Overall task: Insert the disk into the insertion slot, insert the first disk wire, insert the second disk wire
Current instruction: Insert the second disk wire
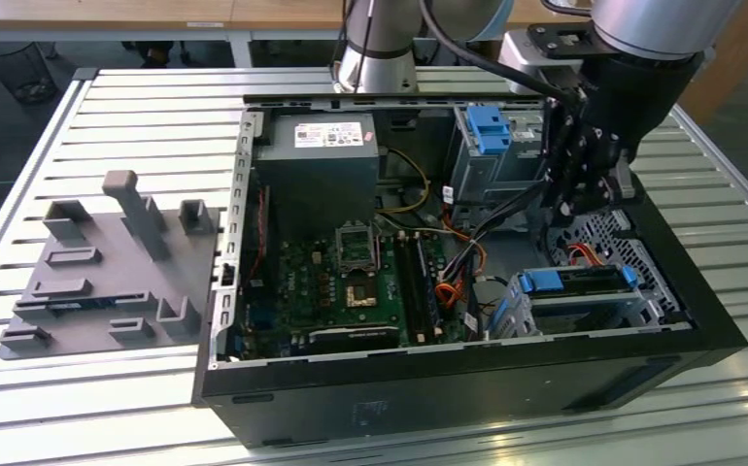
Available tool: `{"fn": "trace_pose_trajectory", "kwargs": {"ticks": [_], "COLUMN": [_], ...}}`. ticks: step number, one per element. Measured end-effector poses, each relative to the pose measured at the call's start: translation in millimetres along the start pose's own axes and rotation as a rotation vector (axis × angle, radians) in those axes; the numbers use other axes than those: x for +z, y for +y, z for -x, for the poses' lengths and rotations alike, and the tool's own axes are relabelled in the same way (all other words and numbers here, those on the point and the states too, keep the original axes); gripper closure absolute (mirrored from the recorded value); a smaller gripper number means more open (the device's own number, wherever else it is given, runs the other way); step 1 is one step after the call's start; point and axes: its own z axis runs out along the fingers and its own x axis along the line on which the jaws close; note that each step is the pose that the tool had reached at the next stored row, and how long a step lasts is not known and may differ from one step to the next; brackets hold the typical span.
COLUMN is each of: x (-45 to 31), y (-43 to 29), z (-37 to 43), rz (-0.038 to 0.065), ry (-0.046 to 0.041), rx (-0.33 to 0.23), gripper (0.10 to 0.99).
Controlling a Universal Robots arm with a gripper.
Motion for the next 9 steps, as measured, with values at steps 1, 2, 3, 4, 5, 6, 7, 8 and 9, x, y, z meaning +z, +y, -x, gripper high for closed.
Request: {"fn": "trace_pose_trajectory", "kwargs": {"ticks": [1, 2, 3, 4, 5, 6, 7, 8, 9], "x": [1.0, 2.0, 2.9, 3.7, 4.5, 4.9, 5.3, 5.6, 6.0], "y": [0.0, -0.1, -0.1, -0.2, -0.3, -0.3, -0.3, -0.3, -0.3], "z": [0.1, 0.2, 0.2, 0.2, 0.3, 0.4, 0.6, 0.8, 1.2], "rz": [0.000, 0.000, 0.000, 0.000, -0.001, -0.001, -0.001, -0.001, -0.001], "ry": [0.0019, 0.0059, 0.0114, 0.0174, 0.0243, 0.0322, 0.0422, 0.0536, 0.0653], "rx": [0.000, 0.000, 0.000, -0.001, -0.001, -0.001, -0.001, -0.002, -0.002], "gripper": [0.780, 0.780, 0.780, 0.780, 0.780, 0.780, 0.780, 0.780, 0.780]}}
